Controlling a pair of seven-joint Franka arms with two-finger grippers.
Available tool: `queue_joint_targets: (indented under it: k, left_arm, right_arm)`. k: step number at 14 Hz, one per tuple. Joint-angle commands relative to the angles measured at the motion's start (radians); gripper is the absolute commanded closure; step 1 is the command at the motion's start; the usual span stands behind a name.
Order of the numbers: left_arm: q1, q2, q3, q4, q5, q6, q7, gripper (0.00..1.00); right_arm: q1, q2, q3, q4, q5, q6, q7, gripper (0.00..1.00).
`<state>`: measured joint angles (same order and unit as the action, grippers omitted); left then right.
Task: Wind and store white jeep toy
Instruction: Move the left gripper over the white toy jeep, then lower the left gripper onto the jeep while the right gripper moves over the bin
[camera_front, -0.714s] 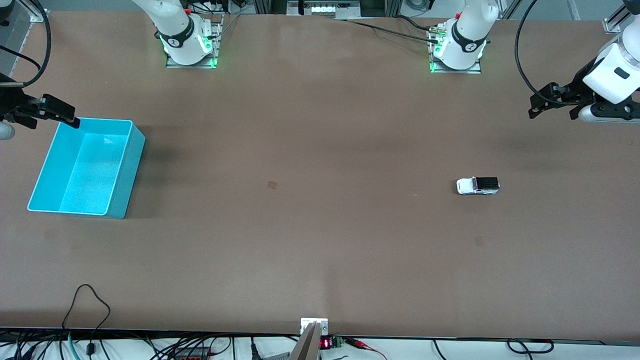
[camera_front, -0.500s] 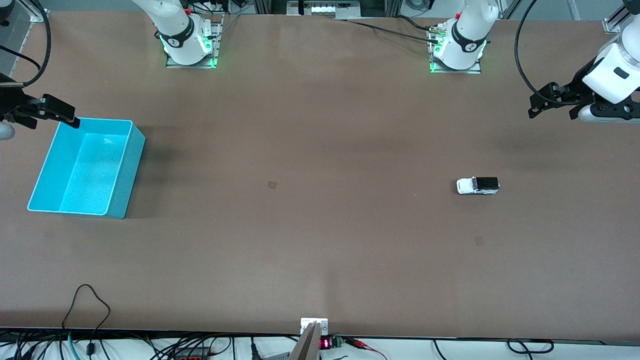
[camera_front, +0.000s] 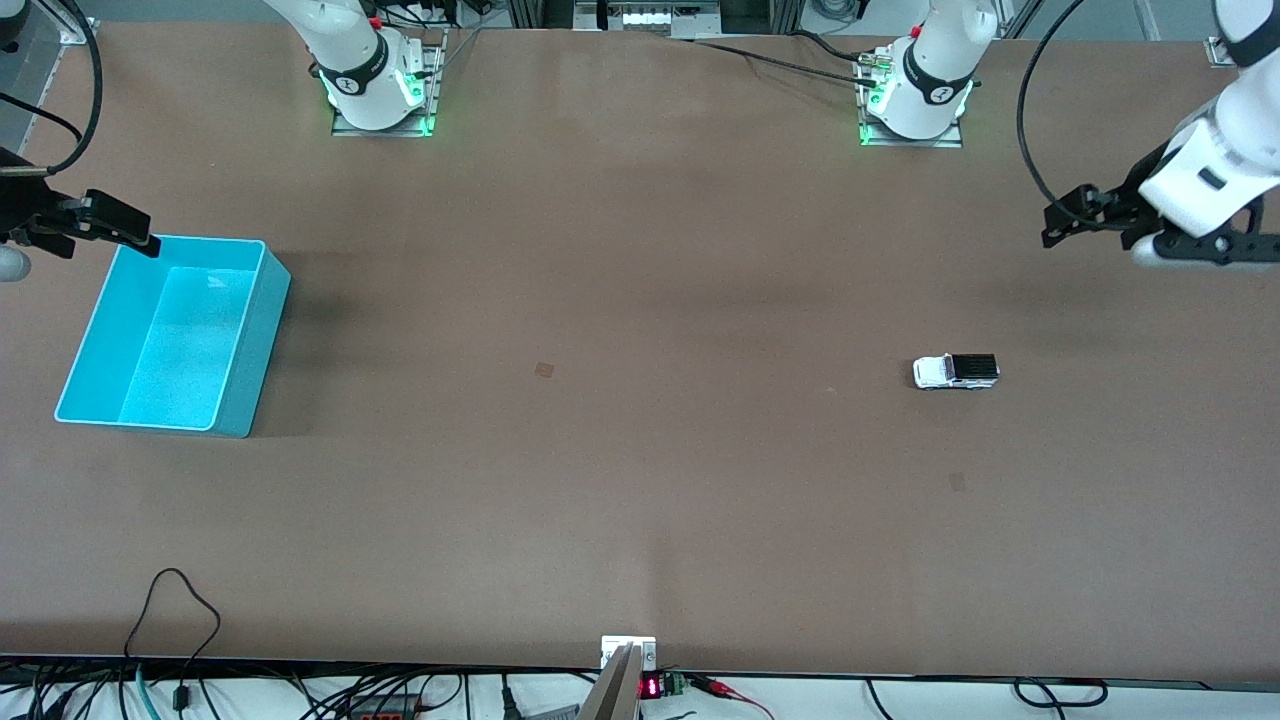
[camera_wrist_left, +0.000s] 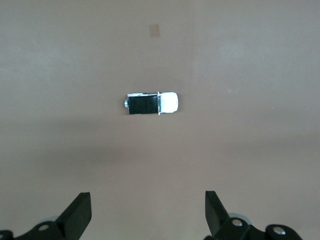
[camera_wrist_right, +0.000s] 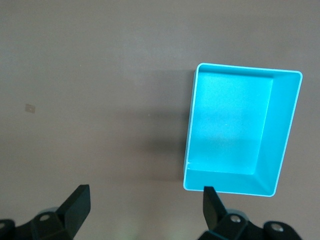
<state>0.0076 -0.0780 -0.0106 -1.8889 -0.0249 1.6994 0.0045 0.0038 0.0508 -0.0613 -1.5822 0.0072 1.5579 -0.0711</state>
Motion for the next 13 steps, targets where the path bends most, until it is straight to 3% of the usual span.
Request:
queue_joint_targets:
  k: [1, 4, 8, 13]
  left_arm:
    - [-0.003, 0.148, -0.003, 0.086, -0.021, -0.017, 0.006, 0.0]
    - [0.005, 0.257, -0.003, 0.131, -0.02, -0.007, 0.006, 0.0]
    - [-0.004, 0.339, -0.002, 0.133, -0.006, 0.032, 0.037, 0.0]
    - [0.011, 0.389, -0.002, 0.042, -0.007, 0.21, 0.394, 0.0]
  right_arm:
    - [-0.002, 0.046, 0.005, 0.01, -0.012, -0.015, 0.001, 0.0]
    - [-0.008, 0.11, 0.003, 0.01, -0.009, -0.094, -0.001, 0.0]
    - [-0.025, 0.116, 0.003, 0.007, -0.012, -0.177, 0.011, 0.0]
    - [-0.028, 0.116, 0.003, 0.004, -0.012, -0.196, 0.013, 0.0]
